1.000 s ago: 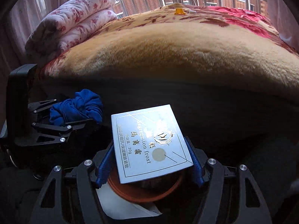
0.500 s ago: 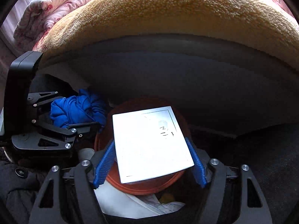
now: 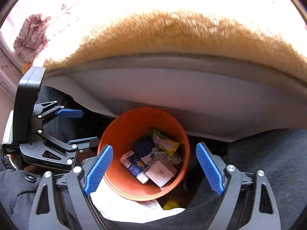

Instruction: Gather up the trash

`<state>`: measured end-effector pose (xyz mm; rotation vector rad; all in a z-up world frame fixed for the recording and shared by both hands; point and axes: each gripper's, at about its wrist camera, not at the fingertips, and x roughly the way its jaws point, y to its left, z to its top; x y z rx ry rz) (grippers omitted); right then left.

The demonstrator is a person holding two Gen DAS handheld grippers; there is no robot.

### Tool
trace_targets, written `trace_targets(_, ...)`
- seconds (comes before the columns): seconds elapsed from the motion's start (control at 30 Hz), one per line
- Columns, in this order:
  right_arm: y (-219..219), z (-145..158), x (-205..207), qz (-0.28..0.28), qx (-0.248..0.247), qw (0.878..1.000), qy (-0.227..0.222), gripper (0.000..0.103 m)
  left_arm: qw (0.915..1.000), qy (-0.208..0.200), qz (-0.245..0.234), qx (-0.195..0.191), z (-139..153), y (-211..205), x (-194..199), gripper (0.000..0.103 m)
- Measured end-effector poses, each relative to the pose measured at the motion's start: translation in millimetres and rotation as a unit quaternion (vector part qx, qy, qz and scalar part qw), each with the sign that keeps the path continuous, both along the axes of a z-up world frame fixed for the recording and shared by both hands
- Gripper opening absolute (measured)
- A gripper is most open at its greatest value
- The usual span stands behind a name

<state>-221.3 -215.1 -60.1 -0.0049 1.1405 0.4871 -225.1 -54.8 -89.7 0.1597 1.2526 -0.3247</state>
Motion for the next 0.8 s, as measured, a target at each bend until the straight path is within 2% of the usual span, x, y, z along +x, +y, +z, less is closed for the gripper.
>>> trace_targets(0.13,0,29,-4,0.014,0.018,0.999,-0.038,0.087,0.9989,-0.036,0.003,-0.03,30,15,-1,0.084)
trace_targets(0.4,-5,105,11,0.018,0.047,0.987,-0.15,0.092,0.9904,-0.13,0.016,-0.044,99,26,7,0.084)
trace_targets(0.6,-9,139,72,-0.001,0.033,0.977,-0.208,0.093,0.9823,-0.181,0.04,-0.027,137,24,53,0.087)
trace_targets(0.8,-20,151,159,-0.038,0.013,0.97,-0.24,0.093,0.9752,-0.208,0.069,-0.031,159,20,133,0.089)
